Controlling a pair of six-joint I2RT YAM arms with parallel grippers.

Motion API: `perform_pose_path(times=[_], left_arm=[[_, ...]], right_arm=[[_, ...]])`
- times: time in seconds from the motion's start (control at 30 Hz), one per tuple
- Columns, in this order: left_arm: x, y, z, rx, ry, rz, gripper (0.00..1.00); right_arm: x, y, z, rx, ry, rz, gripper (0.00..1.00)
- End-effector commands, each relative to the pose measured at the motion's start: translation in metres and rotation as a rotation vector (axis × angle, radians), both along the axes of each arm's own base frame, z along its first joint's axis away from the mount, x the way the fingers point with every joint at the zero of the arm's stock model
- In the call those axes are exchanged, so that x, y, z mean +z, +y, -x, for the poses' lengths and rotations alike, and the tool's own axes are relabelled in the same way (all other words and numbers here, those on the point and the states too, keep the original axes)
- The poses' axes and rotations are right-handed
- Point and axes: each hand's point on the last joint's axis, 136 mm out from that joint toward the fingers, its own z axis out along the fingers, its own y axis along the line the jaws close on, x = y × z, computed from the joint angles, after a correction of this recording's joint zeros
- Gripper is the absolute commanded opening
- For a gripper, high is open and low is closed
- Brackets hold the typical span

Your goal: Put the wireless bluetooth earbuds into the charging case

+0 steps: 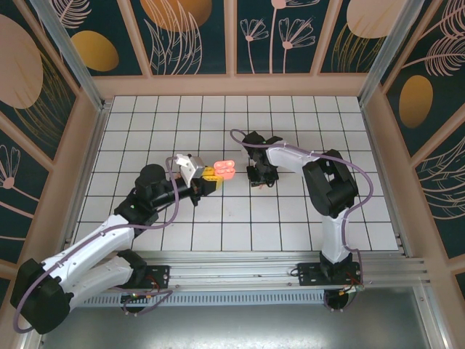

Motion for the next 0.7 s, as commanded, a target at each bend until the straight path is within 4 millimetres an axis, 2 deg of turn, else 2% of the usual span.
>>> perform_pose_path(times=[0.0, 0.2, 0.47, 0.67], left_arm=[[0.009, -0.003, -0.001, -0.003, -0.034, 0.015, 0.14], [0.008, -0.003, -0.004, 0.004, -0.031, 0.015, 0.14], [0.008, -0.002, -0.005, 0.014, -0.038, 0.030, 0.14], [0.006, 0.000, -0.005, 0.025, -0.040, 0.045, 0.14]], right_arm=[[0.005, -0.005, 0.004, -0.015, 0.012, 0.013, 0.25], [0.032, -0.003, -0.009, -0.029, -0.075, -0.004, 0.21], [0.057, -0.007, -0.014, -0.041, -0.148, -0.003, 0.19], [0.087, -0.004, -0.016, -0.047, -0.226, -0.030, 0.18]])
